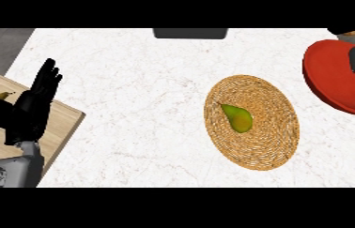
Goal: Pick the croissant from the placemat and place it in the bowl
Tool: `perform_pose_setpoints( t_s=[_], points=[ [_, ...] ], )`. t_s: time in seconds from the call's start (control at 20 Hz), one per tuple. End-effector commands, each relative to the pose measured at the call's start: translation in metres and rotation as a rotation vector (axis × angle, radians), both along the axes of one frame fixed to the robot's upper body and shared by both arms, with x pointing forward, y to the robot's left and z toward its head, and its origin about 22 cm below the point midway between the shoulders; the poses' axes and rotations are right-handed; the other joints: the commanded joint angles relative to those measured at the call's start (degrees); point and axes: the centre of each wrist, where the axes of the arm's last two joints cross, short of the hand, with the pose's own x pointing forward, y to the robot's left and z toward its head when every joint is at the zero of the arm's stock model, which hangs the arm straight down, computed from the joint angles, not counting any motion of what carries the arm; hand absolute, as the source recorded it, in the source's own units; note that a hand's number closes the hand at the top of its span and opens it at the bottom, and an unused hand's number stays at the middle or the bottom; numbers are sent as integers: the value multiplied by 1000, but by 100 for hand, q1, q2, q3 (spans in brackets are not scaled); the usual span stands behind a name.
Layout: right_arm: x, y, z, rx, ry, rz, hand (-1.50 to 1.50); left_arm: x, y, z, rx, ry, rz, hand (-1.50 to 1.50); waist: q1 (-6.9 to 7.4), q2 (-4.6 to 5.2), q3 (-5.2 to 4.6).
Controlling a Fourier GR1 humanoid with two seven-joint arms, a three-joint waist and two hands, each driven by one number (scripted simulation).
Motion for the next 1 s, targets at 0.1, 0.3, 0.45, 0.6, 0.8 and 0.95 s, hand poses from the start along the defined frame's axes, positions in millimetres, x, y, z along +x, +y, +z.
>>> perform_pose_setpoints(
  t_s=[0.1,0.3,0.45,0.6,0.8,0.95],
  points=[
    [-14,-52,-34,22,-7,-5,150,1,-1,-8,-5,-12,-12,0,90,45,6],
    [-29,-82,-44,30,-20,-10,150,9,-7,-2,0,-3,-25,0,68,41,8],
    [-33,-91,-49,6,-23,-22,150,0,4,2,-2,12,-33,0,132,45,10],
    [-50,-115,-61,222,261,-148,150,-5,-12,-10,-8,-15,-18,0,168,68,11],
    [-64,-127,-78,308,211,-101,-150,-2,-14,-6,2,-17,-40,0,189,87,23],
    [-78,-138,-93,318,180,2,-150,0,-11,3,-7,-15,-31,0,144,60,25]
  ],
)
